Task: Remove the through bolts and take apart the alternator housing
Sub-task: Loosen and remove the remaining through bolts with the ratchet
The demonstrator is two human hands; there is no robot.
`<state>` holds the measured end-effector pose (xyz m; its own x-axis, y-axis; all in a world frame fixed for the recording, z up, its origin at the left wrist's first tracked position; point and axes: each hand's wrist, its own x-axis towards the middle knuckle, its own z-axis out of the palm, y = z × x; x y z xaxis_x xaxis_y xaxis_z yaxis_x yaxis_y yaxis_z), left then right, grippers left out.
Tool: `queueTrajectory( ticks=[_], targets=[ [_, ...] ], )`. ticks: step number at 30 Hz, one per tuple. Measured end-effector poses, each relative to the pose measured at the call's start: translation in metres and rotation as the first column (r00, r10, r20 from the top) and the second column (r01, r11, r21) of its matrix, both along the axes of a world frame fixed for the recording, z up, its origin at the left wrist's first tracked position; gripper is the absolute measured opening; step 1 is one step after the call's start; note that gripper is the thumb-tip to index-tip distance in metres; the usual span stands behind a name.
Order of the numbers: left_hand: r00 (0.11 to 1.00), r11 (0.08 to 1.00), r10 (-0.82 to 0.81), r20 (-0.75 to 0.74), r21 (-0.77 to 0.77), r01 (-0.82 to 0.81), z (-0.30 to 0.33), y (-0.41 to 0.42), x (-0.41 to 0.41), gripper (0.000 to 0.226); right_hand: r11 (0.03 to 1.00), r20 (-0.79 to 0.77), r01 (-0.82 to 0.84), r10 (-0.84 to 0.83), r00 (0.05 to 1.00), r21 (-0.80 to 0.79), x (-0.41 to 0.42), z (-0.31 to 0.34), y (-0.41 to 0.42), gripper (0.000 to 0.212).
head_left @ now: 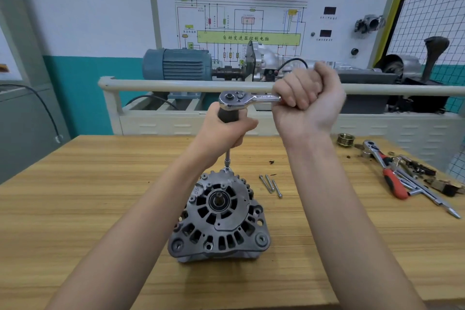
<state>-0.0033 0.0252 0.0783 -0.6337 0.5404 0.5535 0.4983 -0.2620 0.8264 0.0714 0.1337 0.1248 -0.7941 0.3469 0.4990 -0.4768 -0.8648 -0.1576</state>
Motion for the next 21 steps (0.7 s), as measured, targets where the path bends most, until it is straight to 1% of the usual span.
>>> queueTrajectory(
  ticks=[3,5,6,7,9,11,12,14,16,18,21],
  targets=[
    [0.992,0.992,0.124,0.033,0.033,-0.125,-0.001,0.005,0.002,0.033,0.982,-0.073,0.19,-0.191,0.979,-0.022,0.015,-0.014,-0.014,0.054],
    [0.986,0.987,0.158,0.044,0.021,-0.159,0.001,0.008,0.004,0.028,0.972,-0.082,0.234,-0.234,0.969,-0.012,0.017,-0.013,-0.014,0.055],
    [0.987,0.987,0.159,0.028,0.0,-0.159,0.002,0.008,0.004,0.028,0.977,-0.069,0.215,-0.215,0.974,-0.002,0.016,-0.009,-0.01,0.055],
    [0.989,0.989,0.148,0.003,-0.026,-0.148,0.002,0.007,0.004,0.029,0.987,-0.047,0.161,-0.161,0.986,0.013,0.012,-0.004,-0.005,0.055],
    [0.995,0.994,0.088,-0.056,-0.059,-0.091,0.002,0.002,0.005,0.033,0.999,0.015,-0.027,0.027,1.0,0.038,0.002,0.007,0.006,0.053],
    [0.996,0.996,-0.005,-0.093,-0.088,-0.003,0.003,-0.003,0.007,0.031,0.976,0.068,-0.214,0.211,0.975,0.04,-0.01,0.015,0.014,0.048],
    [0.994,0.994,-0.046,-0.103,-0.103,0.035,0.004,-0.004,0.007,0.029,0.961,0.091,-0.274,0.27,0.959,0.035,-0.016,0.019,0.016,0.046],
    [0.992,0.991,-0.08,-0.1,-0.115,0.068,0.006,-0.003,0.006,0.032,0.953,0.123,-0.303,0.297,0.947,0.029,-0.022,0.022,0.017,0.042],
    [0.997,0.993,-0.036,-0.071,-0.117,0.027,0.006,-0.001,0.004,0.037,0.965,0.108,-0.261,0.258,0.96,0.011,-0.02,0.02,0.016,0.042],
    [0.999,0.992,0.01,-0.053,-0.122,-0.016,0.004,0.001,0.004,0.036,0.984,0.063,-0.179,0.18,0.982,-0.024,-0.01,0.011,0.014,0.044],
    [0.997,0.993,0.074,-0.027,-0.094,-0.076,0.002,0.004,0.006,0.031,0.997,0.009,0.033,-0.032,0.999,-0.067,0.009,-0.007,0.003,0.048]
  ],
)
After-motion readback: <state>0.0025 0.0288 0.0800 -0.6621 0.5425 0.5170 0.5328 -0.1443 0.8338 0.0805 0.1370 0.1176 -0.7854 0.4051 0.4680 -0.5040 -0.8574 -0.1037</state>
